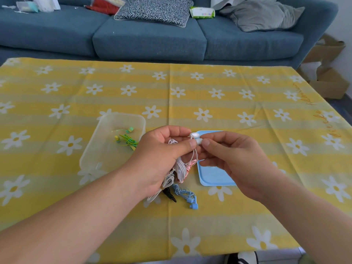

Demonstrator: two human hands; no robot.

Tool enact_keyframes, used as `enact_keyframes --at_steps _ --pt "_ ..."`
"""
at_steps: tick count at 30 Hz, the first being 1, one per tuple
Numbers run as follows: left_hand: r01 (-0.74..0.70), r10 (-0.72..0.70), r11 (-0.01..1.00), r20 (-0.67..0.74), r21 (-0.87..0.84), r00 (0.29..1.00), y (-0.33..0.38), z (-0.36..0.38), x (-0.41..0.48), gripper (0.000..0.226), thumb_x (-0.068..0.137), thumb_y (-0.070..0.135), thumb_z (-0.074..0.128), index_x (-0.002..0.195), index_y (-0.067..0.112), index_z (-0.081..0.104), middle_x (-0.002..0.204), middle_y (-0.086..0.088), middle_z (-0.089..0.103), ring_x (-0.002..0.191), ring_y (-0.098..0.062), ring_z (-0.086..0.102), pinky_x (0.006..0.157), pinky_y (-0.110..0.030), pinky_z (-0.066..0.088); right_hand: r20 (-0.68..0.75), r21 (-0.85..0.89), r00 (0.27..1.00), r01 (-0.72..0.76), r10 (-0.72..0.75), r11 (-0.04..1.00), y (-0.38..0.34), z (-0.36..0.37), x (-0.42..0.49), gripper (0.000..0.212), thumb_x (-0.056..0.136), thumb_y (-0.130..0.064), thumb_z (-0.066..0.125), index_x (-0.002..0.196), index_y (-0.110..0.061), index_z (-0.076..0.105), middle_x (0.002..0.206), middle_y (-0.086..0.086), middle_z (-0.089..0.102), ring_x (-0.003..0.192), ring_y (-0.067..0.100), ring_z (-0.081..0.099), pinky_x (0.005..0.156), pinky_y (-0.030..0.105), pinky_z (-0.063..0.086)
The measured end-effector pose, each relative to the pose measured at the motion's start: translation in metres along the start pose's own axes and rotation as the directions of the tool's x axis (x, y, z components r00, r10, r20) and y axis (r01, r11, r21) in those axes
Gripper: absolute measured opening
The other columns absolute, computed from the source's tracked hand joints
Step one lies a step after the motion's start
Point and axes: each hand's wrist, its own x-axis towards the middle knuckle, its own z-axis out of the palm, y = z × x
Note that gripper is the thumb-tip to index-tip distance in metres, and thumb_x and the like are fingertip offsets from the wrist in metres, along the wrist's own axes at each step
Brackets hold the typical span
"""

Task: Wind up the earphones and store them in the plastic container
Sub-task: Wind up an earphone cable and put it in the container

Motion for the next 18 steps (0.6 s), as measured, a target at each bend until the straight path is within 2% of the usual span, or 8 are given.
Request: enact_keyframes --at_steps 4,8,11,13,15,18 --pt "0.001 -0.001 1.000 -0.020 -0.019 1.000 0.004 -0.001 0.001 0.030 0.084 -0.007 0.075 0.112 0.002 0.070 0.103 -0.020 0.077 0.076 -0.023 0.077 0.062 -0.027 0.061 -0.036 0.033 0.999 0.036 -0.034 0.999 -0.001 0.002 -0.002 0.012 0.092 0.001 0.068 0.102 0.007 0.071 0.091 0.027 0.076 0.077 0.030 0.073 0.070 0.031 0.061" --pt "0.019 -0.020 0.999 -0.049 -0.032 0.999 0.005 -0.002 0.001 0.029 0.084 -0.008 0.075 0.110 0.002 0.070 0.107 -0.025 0.075 0.074 -0.026 0.076 0.062 -0.027 0.061 -0.025 -0.082 0.998 0.058 -0.060 0.995 -0.002 0.007 -0.002 0.013 0.094 0.002 0.066 0.102 -0.002 0.076 0.090 0.018 0.079 0.082 0.031 0.075 0.075 0.035 0.063" --pt "-0.002 0.001 1.000 -0.090 -0.011 0.996 0.011 -0.008 0.004 0.026 0.086 -0.008 0.073 0.110 0.002 0.070 0.110 -0.027 0.074 0.077 -0.029 0.074 0.065 -0.029 0.062 -0.002 -0.195 0.996 0.092 -0.094 0.976 -0.001 0.018 0.000 0.024 0.097 0.003 0.062 0.110 -0.011 0.076 0.094 0.011 0.080 0.088 0.032 0.075 0.076 0.036 0.062" --pt "-0.039 0.041 0.999 -0.130 0.011 0.991 0.020 -0.017 0.006 0.026 0.086 -0.008 0.073 0.110 0.002 0.070 0.106 -0.024 0.075 0.074 -0.025 0.075 0.064 -0.029 0.062 -0.001 -0.260 0.995 0.095 -0.099 0.961 0.000 0.029 0.001 0.029 0.098 0.001 0.060 0.117 -0.016 0.072 0.094 0.005 0.080 0.086 0.026 0.075 0.076 0.034 0.063" --pt "-0.093 0.107 0.993 -0.198 0.079 0.974 0.034 -0.034 0.009 0.025 0.084 -0.008 0.074 0.107 0.002 0.070 0.099 -0.020 0.076 0.072 -0.022 0.076 0.063 -0.030 0.062 0.000 -0.304 0.996 0.090 -0.094 0.948 0.000 0.044 0.005 0.028 0.098 -0.001 0.059 0.118 -0.017 0.071 0.091 0.003 0.080 0.080 0.020 0.075 0.077 0.037 0.063" --pt "-0.117 0.203 0.956 -0.320 0.268 0.925 0.050 -0.072 0.015 0.024 0.084 -0.007 0.077 0.104 0.004 0.070 0.096 -0.017 0.076 0.075 -0.024 0.077 0.067 -0.037 0.063 0.017 -0.314 0.996 0.083 -0.082 0.946 -0.002 0.065 0.012 0.022 0.098 -0.002 0.058 0.105 -0.015 0.075 0.086 0.004 0.080 0.073 0.015 0.072 0.072 0.036 0.063"
